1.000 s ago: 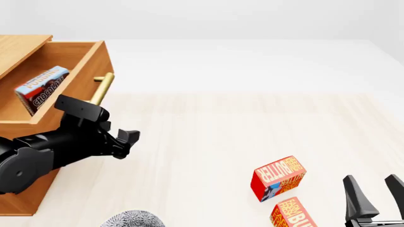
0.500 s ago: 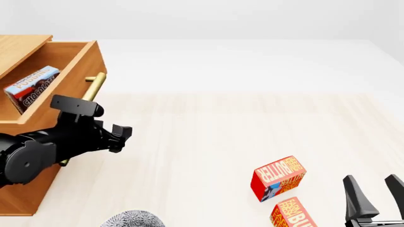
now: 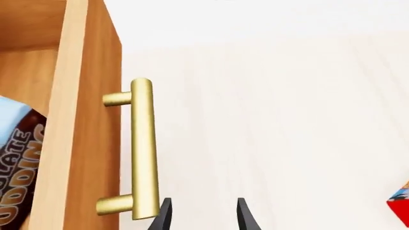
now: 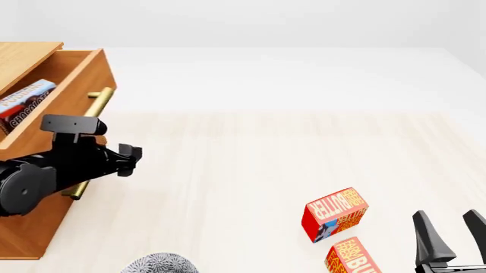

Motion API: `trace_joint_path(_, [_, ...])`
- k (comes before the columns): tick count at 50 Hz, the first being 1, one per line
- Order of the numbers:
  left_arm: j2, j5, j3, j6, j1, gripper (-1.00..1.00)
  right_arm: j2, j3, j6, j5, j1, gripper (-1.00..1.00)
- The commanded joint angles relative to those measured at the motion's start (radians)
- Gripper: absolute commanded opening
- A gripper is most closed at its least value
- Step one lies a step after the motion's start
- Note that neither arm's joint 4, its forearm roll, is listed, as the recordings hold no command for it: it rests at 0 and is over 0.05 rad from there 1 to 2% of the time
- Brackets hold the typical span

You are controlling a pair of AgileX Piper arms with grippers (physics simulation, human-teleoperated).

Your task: Put the chocolate pudding in the top drawer of the cabinet and close it.

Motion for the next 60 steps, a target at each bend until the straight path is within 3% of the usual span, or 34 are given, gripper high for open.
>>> trace_joint_path(1, [-0.004, -0.015, 0.004, -0.041, 0.060, 1.00, 0.001, 0.000, 0.000, 0.000, -0.006, 1.00])
trace_joint_path(21, [0.123, -0.102, -0.004, -0.087, 0.160, 1.00, 0.001, 0.001, 0.001, 0.000, -0.006, 1.00])
trace_joint_path(35, [0.207, -0.097, -0.077, -0.066, 0.301, 1.00, 0.001, 0.001, 0.000, 0.000, -0.006, 1.00])
trace_joint_path(41, [0.179, -0.052, -0.107, -0.055, 0.355, 1.00, 0.001, 0.001, 0.001, -0.001, -0.007, 1.00])
trace_joint_path(47, [0.217, -0.071, -0.119, -0.083, 0.409, 1.00, 0.001, 0.001, 0.001, -0.001, -0.007, 1.00])
trace_joint_path(49, [0.238, -0.083, -0.122, -0.046, 0.435, 1.00, 0.001, 0.001, 0.000, -0.001, -0.007, 1.00])
trace_joint_path(60, [0.224, -0.083, -0.116, -0.102, 0.483, 1.00, 0.001, 0.001, 0.000, -0.001, -0.006, 1.00])
